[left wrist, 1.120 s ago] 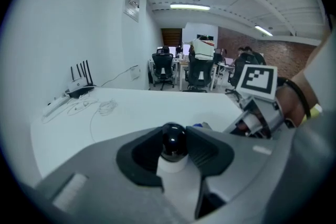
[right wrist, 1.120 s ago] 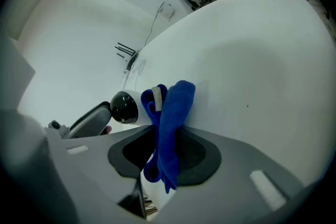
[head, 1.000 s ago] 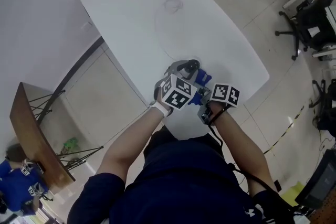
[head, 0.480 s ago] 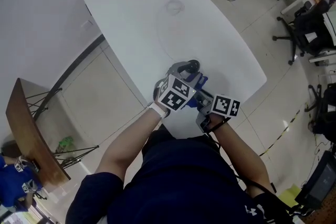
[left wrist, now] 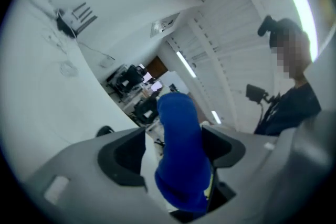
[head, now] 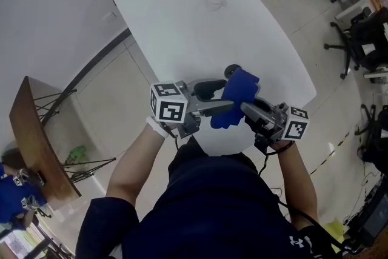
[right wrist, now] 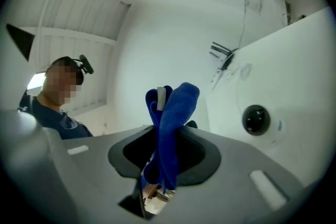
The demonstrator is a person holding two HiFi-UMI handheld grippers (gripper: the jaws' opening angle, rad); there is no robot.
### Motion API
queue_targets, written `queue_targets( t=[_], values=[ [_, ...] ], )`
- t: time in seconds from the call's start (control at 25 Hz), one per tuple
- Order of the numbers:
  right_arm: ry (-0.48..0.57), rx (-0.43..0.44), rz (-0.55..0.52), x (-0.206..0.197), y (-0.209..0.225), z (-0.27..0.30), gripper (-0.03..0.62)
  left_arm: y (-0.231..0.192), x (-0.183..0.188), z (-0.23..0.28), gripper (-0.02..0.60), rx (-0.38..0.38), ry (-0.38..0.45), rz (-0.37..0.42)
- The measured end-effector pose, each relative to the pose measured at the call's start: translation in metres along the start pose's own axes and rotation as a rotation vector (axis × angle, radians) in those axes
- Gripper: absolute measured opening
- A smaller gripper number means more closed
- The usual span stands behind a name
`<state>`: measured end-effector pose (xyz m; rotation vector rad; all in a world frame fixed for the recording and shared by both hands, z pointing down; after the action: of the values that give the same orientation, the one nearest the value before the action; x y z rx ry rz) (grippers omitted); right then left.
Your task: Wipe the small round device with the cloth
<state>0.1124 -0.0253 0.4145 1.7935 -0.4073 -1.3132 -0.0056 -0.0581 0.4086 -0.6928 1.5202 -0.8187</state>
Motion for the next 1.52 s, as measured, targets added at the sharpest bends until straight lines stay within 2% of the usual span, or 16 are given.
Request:
queue_targets(
  t=[0.08, 0.16, 0.2, 0.4, 0.44, 0.48, 0.52, 0.68, 0.8, 0.96, 1.16, 1.28, 1.4, 1.52],
  values=[
    [-0.027, 0.078, -0.015, 0.002, -0.009, 0.004, 0.115, 0.017, -0.002, 0.003, 0.32, -0.124, -0.019, -0.045],
    [-0.06, 0.095, -0.025, 0.0, -0.012, 0.007, 0.115, 0.027, -0.003, 0.004, 0.227, -0.162, -0.04, -0.05],
    [-0.073, 0.09, -0.024, -0.001, -0.01, 0.008, 0.115, 0.028, -0.005, 0.004, 0.216, -0.156, -0.042, -0.05],
    [-0.091, 0.028, -0.034, -0.012, -0.002, 0.008, 0.123, 0.017, -0.021, -0.002, 0.143, -0.046, 0.009, -0.035],
    [-0.087, 0.018, -0.039, -0.013, -0.001, 0.008, 0.138, 0.016, -0.022, -0.004, 0.141, -0.011, 0.018, -0.019],
    [-0.081, 0.009, -0.042, -0.012, 0.001, 0.008, 0.198, 0.013, -0.02, -0.007, 0.138, 0.028, 0.03, -0.003],
    [-0.072, -0.002, -0.045, -0.011, 0.003, 0.008, 0.229, 0.009, -0.018, -0.009, 0.138, 0.062, 0.041, 0.012],
    [-0.01, -0.091, -0.061, 0.005, 0.017, 0.006, 0.23, -0.008, -0.002, -0.006, 0.138, 0.118, 0.036, 0.067],
    [0.081, -0.205, -0.086, 0.023, 0.033, -0.008, 0.229, -0.027, 0.01, -0.004, 0.138, 0.159, 0.007, 0.078],
    [0.18, -0.349, -0.07, 0.041, 0.058, -0.034, 0.204, -0.062, 0.021, 0.004, 0.138, 0.173, -0.071, -0.017],
    [0.19, -0.392, -0.017, 0.037, 0.077, -0.038, 0.167, -0.094, 0.027, 0.024, 0.138, 0.107, -0.28, -0.102],
    [0.175, -0.413, 0.011, 0.029, 0.084, -0.036, 0.163, -0.114, 0.033, 0.027, 0.138, 0.042, -0.358, -0.218],
    [0.161, -0.413, 0.044, 0.022, 0.092, -0.029, 0.158, -0.138, 0.04, 0.019, 0.14, 0.022, -0.393, -0.344],
    [0.154, -0.407, 0.069, 0.017, 0.095, -0.024, 0.155, -0.166, 0.046, 0.004, 0.141, 0.076, -0.353, -0.404]
  ],
)
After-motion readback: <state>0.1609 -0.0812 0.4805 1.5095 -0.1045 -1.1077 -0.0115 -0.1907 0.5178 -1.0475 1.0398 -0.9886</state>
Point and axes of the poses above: the fingertips, and each gripper's own axes: z forward along the fingers, y to its right, x out of its top, the point moved 5 cm from there along -z, backward along the fingers, and after that the axes turned 6 degrees about -z, right-handed, at the moved point
